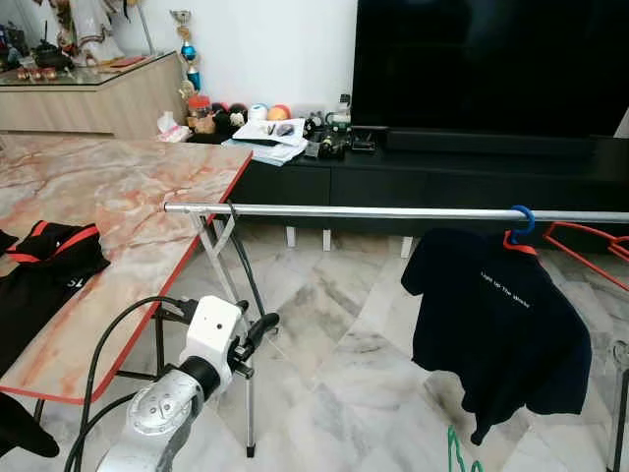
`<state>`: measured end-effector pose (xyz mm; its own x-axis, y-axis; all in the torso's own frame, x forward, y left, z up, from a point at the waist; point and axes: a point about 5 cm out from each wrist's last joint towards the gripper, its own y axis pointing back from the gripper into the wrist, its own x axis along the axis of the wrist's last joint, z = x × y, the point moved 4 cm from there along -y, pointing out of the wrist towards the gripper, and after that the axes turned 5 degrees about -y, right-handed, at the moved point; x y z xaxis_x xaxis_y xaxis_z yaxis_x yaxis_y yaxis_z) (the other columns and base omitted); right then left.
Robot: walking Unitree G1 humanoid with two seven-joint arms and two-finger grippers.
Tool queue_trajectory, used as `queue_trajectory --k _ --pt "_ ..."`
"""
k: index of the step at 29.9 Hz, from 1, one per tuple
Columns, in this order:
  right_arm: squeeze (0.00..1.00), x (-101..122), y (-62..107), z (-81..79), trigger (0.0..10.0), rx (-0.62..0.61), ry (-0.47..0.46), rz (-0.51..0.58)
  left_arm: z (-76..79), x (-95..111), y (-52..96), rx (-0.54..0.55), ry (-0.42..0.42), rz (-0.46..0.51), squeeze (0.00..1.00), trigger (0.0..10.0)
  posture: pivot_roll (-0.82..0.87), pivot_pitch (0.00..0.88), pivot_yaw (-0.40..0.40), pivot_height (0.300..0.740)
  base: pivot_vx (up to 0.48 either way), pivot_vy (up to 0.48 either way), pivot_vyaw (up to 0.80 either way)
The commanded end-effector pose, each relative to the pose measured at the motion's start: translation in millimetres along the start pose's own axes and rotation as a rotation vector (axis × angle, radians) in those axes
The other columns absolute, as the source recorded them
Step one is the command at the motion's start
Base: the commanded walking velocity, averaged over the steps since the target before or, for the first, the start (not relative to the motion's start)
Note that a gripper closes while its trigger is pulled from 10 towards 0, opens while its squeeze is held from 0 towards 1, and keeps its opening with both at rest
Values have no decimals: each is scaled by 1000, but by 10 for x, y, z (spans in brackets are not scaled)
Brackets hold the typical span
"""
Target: Hang hanger
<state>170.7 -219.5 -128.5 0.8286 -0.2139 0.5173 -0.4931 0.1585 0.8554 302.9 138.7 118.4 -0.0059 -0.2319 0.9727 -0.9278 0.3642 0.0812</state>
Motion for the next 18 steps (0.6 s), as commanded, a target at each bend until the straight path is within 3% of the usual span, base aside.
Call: queue_trajectory --k 1,3,12,14,17,18 --pt "0 10 1 38 10000 -17 -11 6 23 17 -25 -9 -21 4 0 10000 145 0 39 740 0 -480 0" --pt "0 11 2 40 10000 -18 -7 8 45 16 -32 -21 -32 4 0 10000 142 0 39 740 0 -411 0" --pt "0 77 8 61 10000 -28 79 62 201 -38 -10 -123 -42 -14 0 10000 139 0 28 740 0 0 0" --pt "0 97 9 65 10000 -30 118 74 278 -70 11 -188 -65 -28 0 10000 137 0 26 740 0 0 0" --pt "0 116 0 63 10000 -18 291 56 404 -123 47 -315 -130 -60 0 10000 135 0 24 740 0 0 0" --pt "0 116 -1 62 10000 -15 310 52 415 -131 50 -328 -137 -65 0 10000 135 0 24 740 0 0 0"
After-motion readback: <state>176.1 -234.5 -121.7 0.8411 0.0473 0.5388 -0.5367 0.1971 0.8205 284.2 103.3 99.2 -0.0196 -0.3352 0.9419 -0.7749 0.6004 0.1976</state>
